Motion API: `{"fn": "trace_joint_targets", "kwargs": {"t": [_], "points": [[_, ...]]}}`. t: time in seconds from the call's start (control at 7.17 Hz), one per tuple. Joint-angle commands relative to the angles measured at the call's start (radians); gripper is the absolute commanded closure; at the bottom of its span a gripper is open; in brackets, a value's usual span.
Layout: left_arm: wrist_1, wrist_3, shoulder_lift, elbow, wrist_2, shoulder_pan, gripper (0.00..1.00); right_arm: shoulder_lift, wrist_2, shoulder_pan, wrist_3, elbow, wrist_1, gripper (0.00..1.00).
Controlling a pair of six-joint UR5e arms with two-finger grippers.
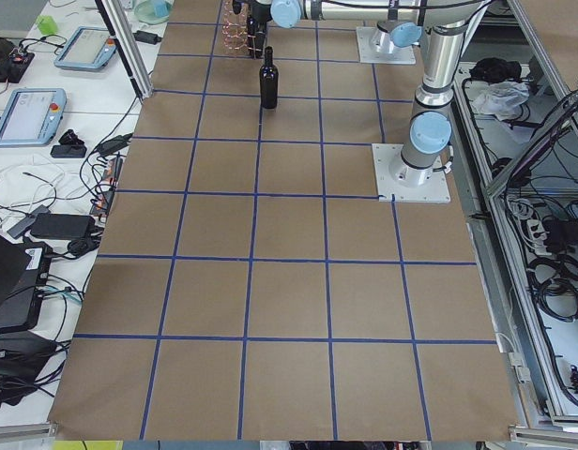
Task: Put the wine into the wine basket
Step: 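Lower the bottle upright onto the table and open the left gripper, then withdraw the left gripper while moving the right gripper above the bottle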
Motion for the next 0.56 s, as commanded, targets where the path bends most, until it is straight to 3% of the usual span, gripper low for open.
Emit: {"fn": "trace_joint_targets", "kwargs": {"t": [0.0,0.42], "points": [[-0.171,0.042,0.043,0.115,-0.003,0.138,0.00,0.100,-0.007,0.006,0.043,-0.110,0.008,0.00],[-0.220,0.158,0.070,0.115,-0.016,0.415,0.00,0.193,-0.007,0.127,0.176,-0.132,-0.036,0.00]]}}
